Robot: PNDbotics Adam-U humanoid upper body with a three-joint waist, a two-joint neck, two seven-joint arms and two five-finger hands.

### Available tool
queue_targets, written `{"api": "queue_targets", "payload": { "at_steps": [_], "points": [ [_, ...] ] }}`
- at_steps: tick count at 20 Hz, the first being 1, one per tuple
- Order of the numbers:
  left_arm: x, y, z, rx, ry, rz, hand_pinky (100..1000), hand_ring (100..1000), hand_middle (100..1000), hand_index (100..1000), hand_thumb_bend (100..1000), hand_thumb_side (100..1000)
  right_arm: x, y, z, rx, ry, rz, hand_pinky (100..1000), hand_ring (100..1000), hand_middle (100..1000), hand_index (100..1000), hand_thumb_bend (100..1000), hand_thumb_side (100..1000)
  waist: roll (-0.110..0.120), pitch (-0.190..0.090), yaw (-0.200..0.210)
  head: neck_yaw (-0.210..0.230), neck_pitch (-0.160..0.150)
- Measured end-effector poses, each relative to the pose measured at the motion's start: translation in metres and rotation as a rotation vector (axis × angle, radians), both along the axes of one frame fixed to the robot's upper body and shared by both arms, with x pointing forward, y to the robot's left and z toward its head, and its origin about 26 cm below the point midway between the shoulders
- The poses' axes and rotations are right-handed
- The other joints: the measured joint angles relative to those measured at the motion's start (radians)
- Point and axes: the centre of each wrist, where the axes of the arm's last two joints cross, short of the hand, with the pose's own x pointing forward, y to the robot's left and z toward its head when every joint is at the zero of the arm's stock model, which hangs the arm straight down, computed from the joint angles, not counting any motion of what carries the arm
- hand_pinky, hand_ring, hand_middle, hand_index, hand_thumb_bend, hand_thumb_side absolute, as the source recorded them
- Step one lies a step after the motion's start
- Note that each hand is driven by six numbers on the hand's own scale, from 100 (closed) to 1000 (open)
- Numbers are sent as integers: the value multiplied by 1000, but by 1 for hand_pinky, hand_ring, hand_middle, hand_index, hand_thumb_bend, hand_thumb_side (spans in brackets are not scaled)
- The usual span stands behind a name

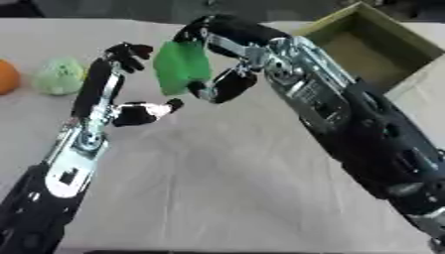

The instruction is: Pick up the objects with one hand, pass them to the other hand, and then place them into the box on the other side of the table.

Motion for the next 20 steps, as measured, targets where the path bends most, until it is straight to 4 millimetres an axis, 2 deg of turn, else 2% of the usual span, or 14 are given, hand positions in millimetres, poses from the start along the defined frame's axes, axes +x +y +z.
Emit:
{"api": "queue_targets", "payload": {
  "at_steps": [6, 15, 20],
  "points": [
    [-1, 30, -7, 3, 29, 61, 606, 583, 628, 784, 677, 250, -6, -35, 11, 116, 1, -106, 960, 778, 481, 668, 100, 100, 6, 0, 0, -8, 0],
    [-6, 71, 11, -30, -6, 154, 599, 573, 614, 767, 628, 221, -11, -101, 25, 290, -5, -330, 979, 789, 491, 688, 100, 100, 16, 0, 3, -45, -1],
    [-13, 93, 24, -48, -34, 212, 596, 570, 611, 764, 620, 213, -5, -139, 26, 350, -16, -483, 984, 791, 492, 692, 100, 100, 19, 0, 7, -76, -4]
  ]
}}
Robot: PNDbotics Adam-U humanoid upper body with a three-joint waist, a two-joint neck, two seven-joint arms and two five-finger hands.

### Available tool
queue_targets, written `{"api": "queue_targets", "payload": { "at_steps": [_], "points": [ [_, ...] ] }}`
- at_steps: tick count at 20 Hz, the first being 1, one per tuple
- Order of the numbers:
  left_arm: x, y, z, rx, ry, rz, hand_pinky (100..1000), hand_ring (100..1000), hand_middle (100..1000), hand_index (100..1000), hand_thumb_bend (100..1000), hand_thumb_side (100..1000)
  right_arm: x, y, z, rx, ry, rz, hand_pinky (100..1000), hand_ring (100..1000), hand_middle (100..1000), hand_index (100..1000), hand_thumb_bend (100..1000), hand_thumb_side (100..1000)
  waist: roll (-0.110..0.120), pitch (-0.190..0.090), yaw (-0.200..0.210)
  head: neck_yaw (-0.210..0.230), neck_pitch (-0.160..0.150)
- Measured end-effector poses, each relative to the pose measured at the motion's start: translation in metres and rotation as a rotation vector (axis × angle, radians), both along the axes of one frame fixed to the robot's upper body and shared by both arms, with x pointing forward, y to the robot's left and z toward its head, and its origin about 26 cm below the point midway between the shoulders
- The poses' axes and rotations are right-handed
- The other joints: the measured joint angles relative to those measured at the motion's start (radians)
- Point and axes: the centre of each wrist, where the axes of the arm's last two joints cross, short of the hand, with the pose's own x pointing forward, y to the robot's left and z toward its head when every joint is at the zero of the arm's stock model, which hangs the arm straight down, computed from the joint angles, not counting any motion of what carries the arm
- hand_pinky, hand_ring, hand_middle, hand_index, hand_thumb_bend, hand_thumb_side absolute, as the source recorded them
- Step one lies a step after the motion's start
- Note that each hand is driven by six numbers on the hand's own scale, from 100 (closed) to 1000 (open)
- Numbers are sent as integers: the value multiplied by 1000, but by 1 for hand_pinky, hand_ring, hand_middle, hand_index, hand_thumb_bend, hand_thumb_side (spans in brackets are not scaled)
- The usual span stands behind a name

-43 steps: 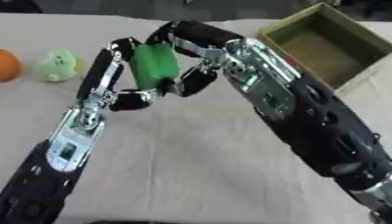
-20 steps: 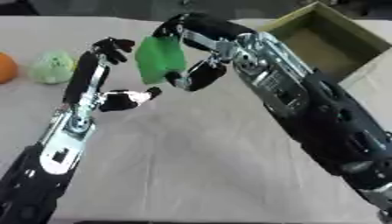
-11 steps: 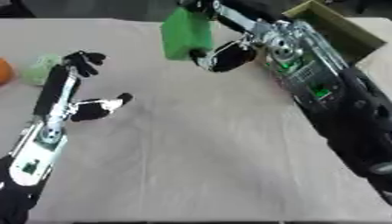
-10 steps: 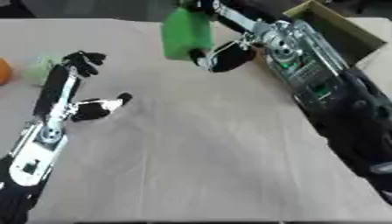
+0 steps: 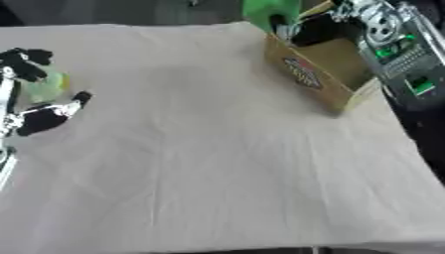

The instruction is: Pick up the objects with one hand, pass them to the other hand, and then place them into the box on the other side of the table.

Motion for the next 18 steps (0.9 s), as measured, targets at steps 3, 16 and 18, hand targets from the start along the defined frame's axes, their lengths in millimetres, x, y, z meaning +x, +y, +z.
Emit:
{"api": "queue_targets", "payload": {
  "at_steps": [3, 16, 18],
  "points": [
    [-4, 11, 7, -17, -16, 29, 596, 568, 610, 763, 613, 211, 4, -21, 0, 26, -1, -78, 985, 792, 495, 696, 100, 100, 1, 1, 2, -16, -6],
    [-16, 40, 24, -71, -68, 121, 595, 568, 611, 760, 610, 201, 22, -87, -19, 40, 39, -323, 977, 814, 553, 742, 100, 100, 5, 8, 21, -45, -34],
    [-17, 41, 26, -79, -77, 125, 596, 569, 611, 760, 611, 200, 27, -95, -24, 24, 54, -350, 977, 818, 556, 745, 100, 100, 8, 9, 26, -49, -41]
  ]
}}
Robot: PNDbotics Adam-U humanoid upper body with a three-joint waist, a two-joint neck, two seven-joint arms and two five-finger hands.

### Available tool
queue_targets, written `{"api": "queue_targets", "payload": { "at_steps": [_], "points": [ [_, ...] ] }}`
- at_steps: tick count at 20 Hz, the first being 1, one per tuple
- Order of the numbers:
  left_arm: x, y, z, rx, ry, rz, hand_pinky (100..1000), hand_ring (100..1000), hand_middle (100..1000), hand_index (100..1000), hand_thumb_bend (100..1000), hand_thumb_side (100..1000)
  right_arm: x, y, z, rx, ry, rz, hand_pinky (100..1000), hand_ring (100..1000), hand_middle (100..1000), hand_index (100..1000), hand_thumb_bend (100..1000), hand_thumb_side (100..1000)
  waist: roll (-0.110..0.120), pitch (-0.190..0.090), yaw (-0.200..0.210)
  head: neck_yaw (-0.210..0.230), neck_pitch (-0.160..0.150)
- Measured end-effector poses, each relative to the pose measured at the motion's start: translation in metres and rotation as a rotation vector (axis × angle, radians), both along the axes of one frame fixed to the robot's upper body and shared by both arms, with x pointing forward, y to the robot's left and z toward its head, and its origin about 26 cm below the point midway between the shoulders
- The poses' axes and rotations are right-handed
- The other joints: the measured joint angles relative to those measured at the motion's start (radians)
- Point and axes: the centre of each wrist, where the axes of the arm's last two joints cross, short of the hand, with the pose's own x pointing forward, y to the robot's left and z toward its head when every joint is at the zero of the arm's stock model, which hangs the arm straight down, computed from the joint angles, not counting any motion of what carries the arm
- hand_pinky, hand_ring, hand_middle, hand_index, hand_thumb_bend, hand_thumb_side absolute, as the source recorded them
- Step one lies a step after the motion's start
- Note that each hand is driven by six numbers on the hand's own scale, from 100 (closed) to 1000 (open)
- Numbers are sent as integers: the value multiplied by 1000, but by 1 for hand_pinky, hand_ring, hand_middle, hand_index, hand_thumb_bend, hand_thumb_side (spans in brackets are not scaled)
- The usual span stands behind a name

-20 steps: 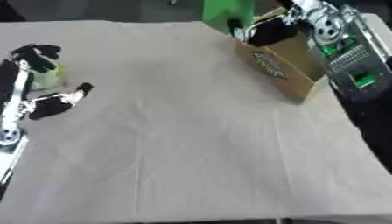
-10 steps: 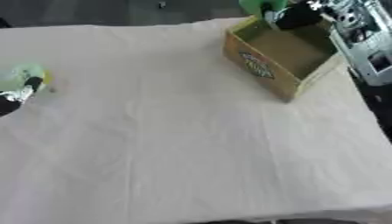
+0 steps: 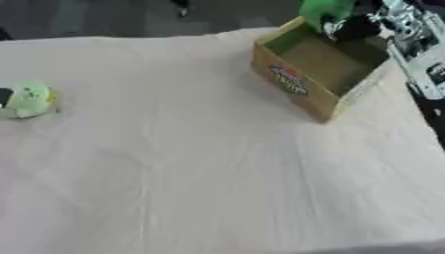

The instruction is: Pick up the objects with one hand, pass them to the other hand, and then place them into the box on the other side of the table.

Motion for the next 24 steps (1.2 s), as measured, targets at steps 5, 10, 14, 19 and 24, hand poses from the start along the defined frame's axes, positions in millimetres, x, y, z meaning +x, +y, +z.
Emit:
{"api": "queue_targets", "payload": {
  "at_steps": [5, 10, 14, 19, 24],
  "points": [
    [-2, 0, 4, -15, -16, 4, 596, 569, 612, 761, 611, 197, 9, -19, -14, -18, 40, -67, 978, 820, 557, 747, 100, 100, 4, 5, 8, -13, -5],
    [-5, 2, 6, -23, -26, 11, 596, 570, 612, 761, 612, 199, 12, -33, -26, -18, 57, -111, 976, 824, 562, 751, 100, 100, 7, 7, 11, -38, -9],
    [-6, 3, 8, -24, -35, 13, 596, 570, 612, 761, 613, 206, 14, -39, -33, -33, 61, -132, 969, 853, 615, 788, 100, 100, 9, 11, 13, -63, -18],
    [-6, 4, 9, -24, -37, 16, 606, 570, 613, 762, 603, 207, 16, -43, -36, -85, 57, -134, 963, 899, 728, 866, 100, 100, 9, 12, 15, -87, -22],
    [-7, 5, 7, -27, -32, 23, 608, 570, 613, 762, 599, 214, 16, -46, -39, -139, 49, -131, 979, 935, 763, 894, 258, 143, 9, 13, 15, -94, -22]
  ]
}}
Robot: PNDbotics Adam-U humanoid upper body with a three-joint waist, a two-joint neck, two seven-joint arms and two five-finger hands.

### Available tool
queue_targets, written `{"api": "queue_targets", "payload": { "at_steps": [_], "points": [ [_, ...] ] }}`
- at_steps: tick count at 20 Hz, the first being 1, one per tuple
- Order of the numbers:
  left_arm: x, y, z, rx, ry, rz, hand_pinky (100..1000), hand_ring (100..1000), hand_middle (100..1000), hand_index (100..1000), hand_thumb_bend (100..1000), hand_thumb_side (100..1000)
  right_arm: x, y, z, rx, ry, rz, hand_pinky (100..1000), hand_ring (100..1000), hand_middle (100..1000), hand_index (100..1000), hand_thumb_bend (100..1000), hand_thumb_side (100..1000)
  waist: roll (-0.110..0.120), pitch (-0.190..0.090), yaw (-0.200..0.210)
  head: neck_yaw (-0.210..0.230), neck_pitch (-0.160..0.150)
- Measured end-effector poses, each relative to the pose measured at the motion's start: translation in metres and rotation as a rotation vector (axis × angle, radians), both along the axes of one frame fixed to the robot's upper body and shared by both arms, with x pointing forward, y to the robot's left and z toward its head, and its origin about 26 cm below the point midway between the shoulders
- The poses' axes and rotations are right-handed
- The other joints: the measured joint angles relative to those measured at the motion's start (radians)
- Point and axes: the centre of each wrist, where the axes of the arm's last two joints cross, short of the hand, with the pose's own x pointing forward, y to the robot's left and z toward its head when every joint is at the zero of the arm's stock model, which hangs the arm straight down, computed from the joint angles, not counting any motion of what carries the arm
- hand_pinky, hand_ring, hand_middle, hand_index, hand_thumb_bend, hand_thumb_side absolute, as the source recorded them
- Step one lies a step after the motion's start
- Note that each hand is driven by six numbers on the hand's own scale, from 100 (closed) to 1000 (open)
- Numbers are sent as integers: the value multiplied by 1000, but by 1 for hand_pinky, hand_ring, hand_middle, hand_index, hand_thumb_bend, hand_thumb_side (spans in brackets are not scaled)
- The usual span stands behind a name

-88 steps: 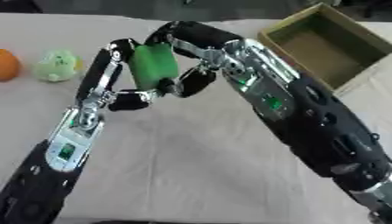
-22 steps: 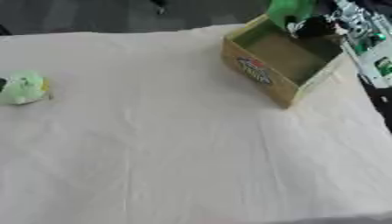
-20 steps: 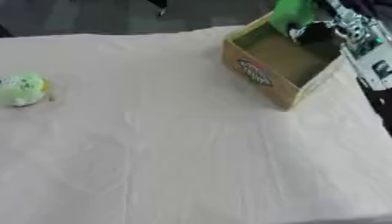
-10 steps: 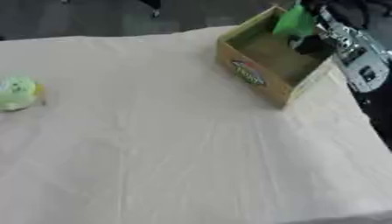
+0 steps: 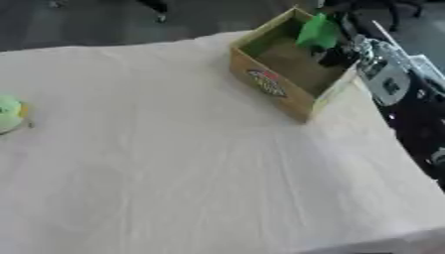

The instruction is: Pick up the objects with one hand, pass them to the other hand, and then place them into the box on the other side of the table.

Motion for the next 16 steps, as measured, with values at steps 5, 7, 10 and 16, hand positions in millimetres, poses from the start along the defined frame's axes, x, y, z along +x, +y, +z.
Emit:
{"api": "queue_targets", "payload": {
  "at_steps": [5, 7, 10, 16],
  "points": [
    [0, 1, 0, -4, -2, 7, 609, 570, 614, 763, 594, 212, 0, 0, 1, -27, -5, 21, 1000, 944, 765, 893, 341, 224, 0, 0, -1, 1, 0],
    [0, 1, 0, -4, -1, 9, 609, 570, 614, 763, 593, 212, 0, -1, 2, -32, -10, 25, 1000, 947, 767, 889, 362, 256, -1, 0, -2, 1, 0],
    [0, 1, 0, -5, -1, 10, 609, 570, 614, 764, 591, 213, 0, 0, 3, -42, -17, 24, 1000, 953, 767, 888, 388, 296, -1, 0, -2, 3, 0],
    [0, 2, 0, -5, -1, 10, 607, 569, 613, 763, 588, 215, 1, 0, 5, -51, -23, 16, 1000, 950, 764, 900, 371, 251, -1, 0, -5, 9, 3]
  ]
}}
